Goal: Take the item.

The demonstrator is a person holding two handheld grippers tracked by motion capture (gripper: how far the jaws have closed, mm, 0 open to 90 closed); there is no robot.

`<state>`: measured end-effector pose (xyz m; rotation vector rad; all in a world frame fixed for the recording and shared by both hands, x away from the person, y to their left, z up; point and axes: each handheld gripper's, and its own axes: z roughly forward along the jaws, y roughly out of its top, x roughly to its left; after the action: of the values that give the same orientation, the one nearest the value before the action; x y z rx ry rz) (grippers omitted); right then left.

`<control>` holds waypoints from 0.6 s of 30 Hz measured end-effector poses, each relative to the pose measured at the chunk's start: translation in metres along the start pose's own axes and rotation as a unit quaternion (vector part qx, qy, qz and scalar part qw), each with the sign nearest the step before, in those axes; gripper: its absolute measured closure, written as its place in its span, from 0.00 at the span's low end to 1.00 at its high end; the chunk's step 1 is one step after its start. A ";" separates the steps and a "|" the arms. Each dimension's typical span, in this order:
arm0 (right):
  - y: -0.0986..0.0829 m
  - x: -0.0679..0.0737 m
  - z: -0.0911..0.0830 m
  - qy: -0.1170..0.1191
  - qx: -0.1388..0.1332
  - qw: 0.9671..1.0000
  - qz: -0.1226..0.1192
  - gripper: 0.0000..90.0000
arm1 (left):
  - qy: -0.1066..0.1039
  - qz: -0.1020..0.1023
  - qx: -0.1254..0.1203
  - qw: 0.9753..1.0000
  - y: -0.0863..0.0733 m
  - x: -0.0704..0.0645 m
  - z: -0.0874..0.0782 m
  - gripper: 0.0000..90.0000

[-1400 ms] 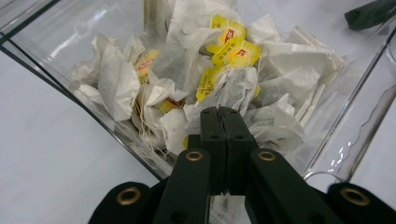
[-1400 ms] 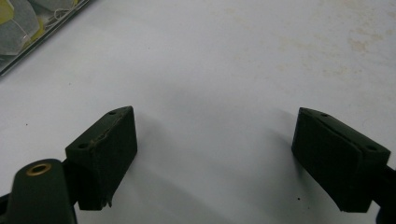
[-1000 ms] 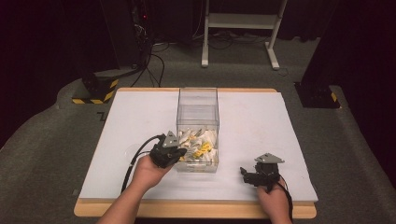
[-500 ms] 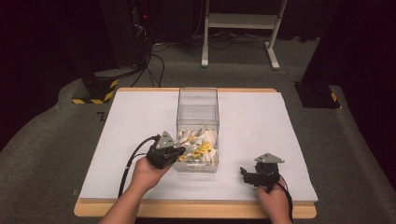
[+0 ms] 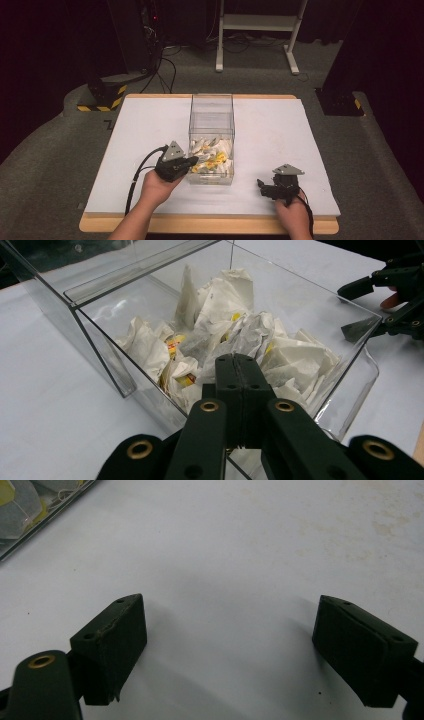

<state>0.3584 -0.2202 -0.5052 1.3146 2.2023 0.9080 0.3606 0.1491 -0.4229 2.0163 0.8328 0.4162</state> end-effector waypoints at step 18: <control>0.000 0.000 0.000 0.000 0.000 1.000 0.000 0.16 | -0.007 -0.006 -0.034 0.999 -0.001 -0.001 -0.005 1.00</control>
<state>0.3584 -0.2202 -0.5052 1.3135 2.2021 0.9079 0.3564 0.1519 -0.4212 1.9487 0.8115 0.4189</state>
